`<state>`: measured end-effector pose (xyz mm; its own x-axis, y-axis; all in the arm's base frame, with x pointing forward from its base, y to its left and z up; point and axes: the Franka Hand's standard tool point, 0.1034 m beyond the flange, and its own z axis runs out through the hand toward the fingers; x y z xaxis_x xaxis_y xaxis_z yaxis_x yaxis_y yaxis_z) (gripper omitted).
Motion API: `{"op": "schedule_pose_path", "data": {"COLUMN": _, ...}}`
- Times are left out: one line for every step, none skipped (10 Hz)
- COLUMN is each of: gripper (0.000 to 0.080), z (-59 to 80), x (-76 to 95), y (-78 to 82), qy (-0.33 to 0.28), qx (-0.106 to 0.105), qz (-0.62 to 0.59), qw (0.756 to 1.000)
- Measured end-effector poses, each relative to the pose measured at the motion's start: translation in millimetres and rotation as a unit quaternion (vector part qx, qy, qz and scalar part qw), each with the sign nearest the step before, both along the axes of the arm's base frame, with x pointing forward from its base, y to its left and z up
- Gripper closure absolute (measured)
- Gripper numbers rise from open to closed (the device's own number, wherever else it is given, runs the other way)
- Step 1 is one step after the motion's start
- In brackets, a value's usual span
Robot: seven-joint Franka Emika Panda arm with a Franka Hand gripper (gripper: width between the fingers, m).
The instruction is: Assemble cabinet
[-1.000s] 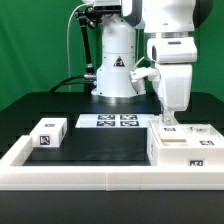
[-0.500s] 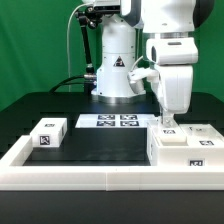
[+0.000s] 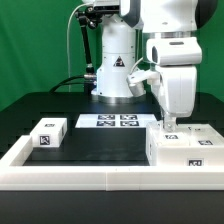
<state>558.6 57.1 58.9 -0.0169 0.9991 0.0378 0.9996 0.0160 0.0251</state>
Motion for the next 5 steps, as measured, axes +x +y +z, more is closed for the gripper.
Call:
{"op": "schedule_pose_path", "data": {"gripper": 0.0729, "z": 0.7, "x": 5.5, "y": -0.4, "qy": -0.003, "qx": 0.001, "qz": 0.007, "qw": 1.000}}
{"op": "schedule_pose_path", "data": {"gripper": 0.0729, "z": 1.4, "x": 10.5, "y": -0.1, "qy": -0.006, "qx": 0.001, "qz": 0.011, "qw": 1.000}}
{"op": "schedule_pose_path", "data": {"gripper": 0.0729, "z": 1.3, "x": 12.8, "y": 2.1, "qy": -0.005, "qx": 0.001, "qz": 0.012, "qw": 1.000}}
{"op": "schedule_pose_path", "data": {"gripper": 0.0729, "z": 0.5, "x": 14.2, "y": 3.0, "qy": -0.003, "qx": 0.001, "qz": 0.012, "qw": 1.000}}
{"op": "schedule_pose_path", "data": {"gripper": 0.0729, "z": 0.2, "x": 14.5, "y": 3.1, "qy": -0.003, "qx": 0.002, "qz": 0.012, "qw": 1.000}}
